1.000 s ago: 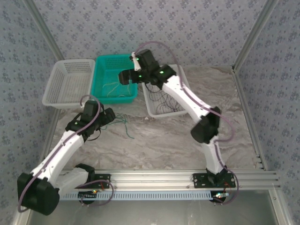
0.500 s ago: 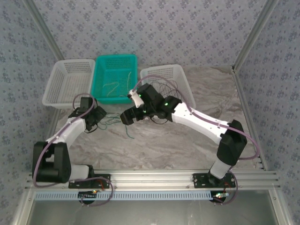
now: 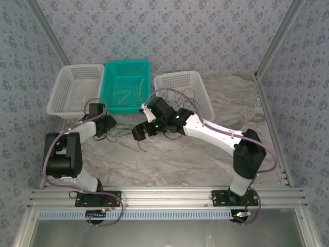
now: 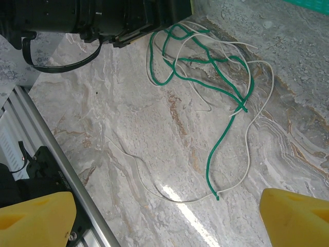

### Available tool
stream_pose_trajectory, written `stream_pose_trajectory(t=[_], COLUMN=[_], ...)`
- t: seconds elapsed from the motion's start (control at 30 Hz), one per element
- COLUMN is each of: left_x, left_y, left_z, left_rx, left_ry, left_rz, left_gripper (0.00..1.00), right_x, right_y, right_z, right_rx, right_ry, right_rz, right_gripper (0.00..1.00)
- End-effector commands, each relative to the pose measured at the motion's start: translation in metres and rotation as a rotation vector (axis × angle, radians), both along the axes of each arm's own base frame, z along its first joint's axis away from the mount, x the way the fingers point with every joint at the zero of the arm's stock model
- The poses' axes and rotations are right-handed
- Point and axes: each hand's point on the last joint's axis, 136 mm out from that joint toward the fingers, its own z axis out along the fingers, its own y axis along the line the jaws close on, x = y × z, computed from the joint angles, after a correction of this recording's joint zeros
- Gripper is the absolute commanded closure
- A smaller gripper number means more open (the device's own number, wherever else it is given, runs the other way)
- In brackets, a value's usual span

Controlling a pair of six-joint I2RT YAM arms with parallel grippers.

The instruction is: Untangle the cables

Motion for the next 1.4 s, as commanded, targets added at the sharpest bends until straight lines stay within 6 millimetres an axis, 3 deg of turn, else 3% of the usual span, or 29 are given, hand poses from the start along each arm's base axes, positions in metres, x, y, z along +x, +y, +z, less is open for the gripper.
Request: stream_pose_trajectory(t=[0.0,0.17,0.37,0.6,0.83,0.97,1.13,1.37], left_x=[0.008,-0.003,-0.013,-0.021,-0.030,-0.036,-0.047,-0.057], left_y=[0.000,-0.007,-0.011,-0.037,-0.086,-0.110,-0.135,-0.151], left_z=[0.002,-0.005,0.014,0.054,0.135,0.188,0.235,0.265], left_rx=[-0.010,-0.048,-0.049,-0.049,-0.026,-0.016,-0.035,-0.027], left_ry=[-0.008,0.019,-0.025,-0.114,-0.295,-0.426,-0.544,-0.605], left_rz=[-0.010,-0.019,-0.031,-0.123,-0.329,-0.439,-0.548,-0.616], left_gripper=[0.43,0.70,1.00,1.00,1.00,1.00,1.00,1.00], right_x=[0.001,0.005,0.010,0.022,0.042,0.044,0.049,0.076], right_y=[0.002,0.000,-0.007,-0.018,-0.016,0.004,0.037,0.053], right_z=[-0.008,-0.003,-0.006,-0.007,0.008,0.023,0.020,0.038], right_rx=[-0.013,-0.014,-0.035,-0.021,0.088,0.180,0.191,0.239], right_ry=[0.019,0.004,-0.008,-0.087,-0.387,-0.611,-0.828,-0.986], right_rz=[-0.011,-0.033,-0.063,-0.122,-0.151,-0.039,0.097,0.040], right_gripper=[0.06,0.06,0.06,0.05,0.03,0.00,0.00,0.08])
